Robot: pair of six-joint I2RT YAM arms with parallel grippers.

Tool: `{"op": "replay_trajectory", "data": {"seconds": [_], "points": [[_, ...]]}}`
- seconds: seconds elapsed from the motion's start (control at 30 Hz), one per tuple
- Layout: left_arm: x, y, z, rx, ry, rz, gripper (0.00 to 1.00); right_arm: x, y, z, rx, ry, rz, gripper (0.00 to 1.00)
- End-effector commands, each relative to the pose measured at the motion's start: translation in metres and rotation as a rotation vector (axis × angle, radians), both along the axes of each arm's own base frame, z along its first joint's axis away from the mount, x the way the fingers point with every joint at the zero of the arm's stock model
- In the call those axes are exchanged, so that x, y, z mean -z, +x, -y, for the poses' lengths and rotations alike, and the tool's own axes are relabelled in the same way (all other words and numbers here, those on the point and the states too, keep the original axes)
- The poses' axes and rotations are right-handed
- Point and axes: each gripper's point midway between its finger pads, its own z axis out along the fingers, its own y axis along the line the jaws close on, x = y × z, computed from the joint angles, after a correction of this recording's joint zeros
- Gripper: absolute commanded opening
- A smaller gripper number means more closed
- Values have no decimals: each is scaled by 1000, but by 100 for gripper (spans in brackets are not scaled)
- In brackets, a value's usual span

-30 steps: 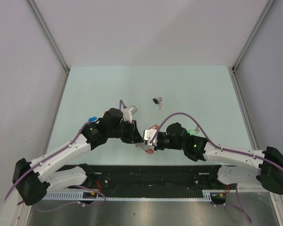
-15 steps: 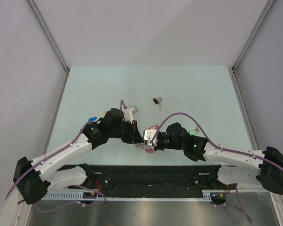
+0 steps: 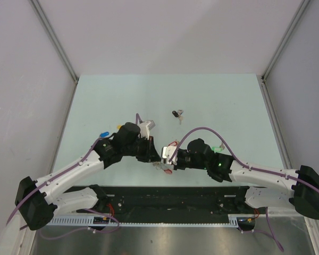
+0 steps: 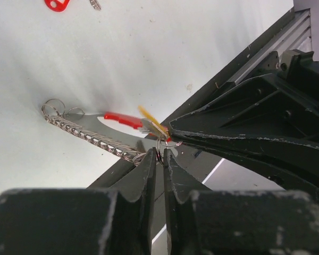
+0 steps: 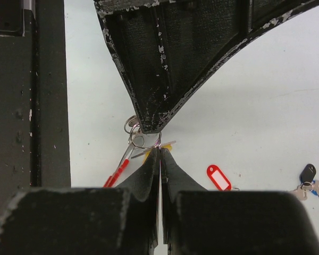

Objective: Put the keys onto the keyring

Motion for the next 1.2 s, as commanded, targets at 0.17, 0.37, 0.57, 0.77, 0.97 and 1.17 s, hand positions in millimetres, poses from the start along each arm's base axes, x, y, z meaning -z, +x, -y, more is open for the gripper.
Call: {"op": "replay_trajectory", "data": {"seconds": [0.17, 0.37, 0.57, 0.77, 0.97, 1.17], "points": [[5, 1, -6, -18, 40, 10, 18, -17, 2, -1, 11, 48, 32, 0], [5, 6, -7, -33, 38, 38, 0, -18, 0, -1, 4, 50, 31, 0], [-15, 15, -2, -56, -32, 114, 0, -17, -1, 0, 1, 44, 30, 0], [-34, 26, -7, -117, -73, 198, 0, -19, -3, 0, -6, 49, 31, 0], [-41, 29, -8, -149, -118, 235, 0, -21, -8, -1, -24, 56, 30, 0], [-44, 31, -8, -163, -144, 260, 0, -20, -5, -3, -14, 59, 28, 0]]}}
